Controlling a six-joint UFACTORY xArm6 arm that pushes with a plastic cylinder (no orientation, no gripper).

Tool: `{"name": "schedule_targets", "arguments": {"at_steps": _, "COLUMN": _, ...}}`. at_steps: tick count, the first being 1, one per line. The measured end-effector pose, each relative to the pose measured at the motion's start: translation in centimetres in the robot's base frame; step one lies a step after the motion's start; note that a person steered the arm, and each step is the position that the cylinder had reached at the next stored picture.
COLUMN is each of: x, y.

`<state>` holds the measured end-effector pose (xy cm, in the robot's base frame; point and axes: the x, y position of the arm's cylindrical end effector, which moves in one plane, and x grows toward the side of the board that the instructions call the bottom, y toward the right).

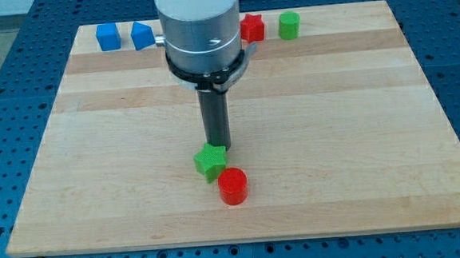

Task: Point at the green circle

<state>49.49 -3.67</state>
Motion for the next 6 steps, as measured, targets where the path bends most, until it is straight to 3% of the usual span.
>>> {"name": "schedule_targets", "arguments": {"at_steps": 3, "x": 2.3, "y": -2.2}}
{"name": "schedule_targets", "arguments": {"at_steps": 4, "x": -2.3, "y": -1.2}}
{"name": "schedule_targets", "arguments": {"at_steps": 6, "x": -10.6, "y": 8.3}}
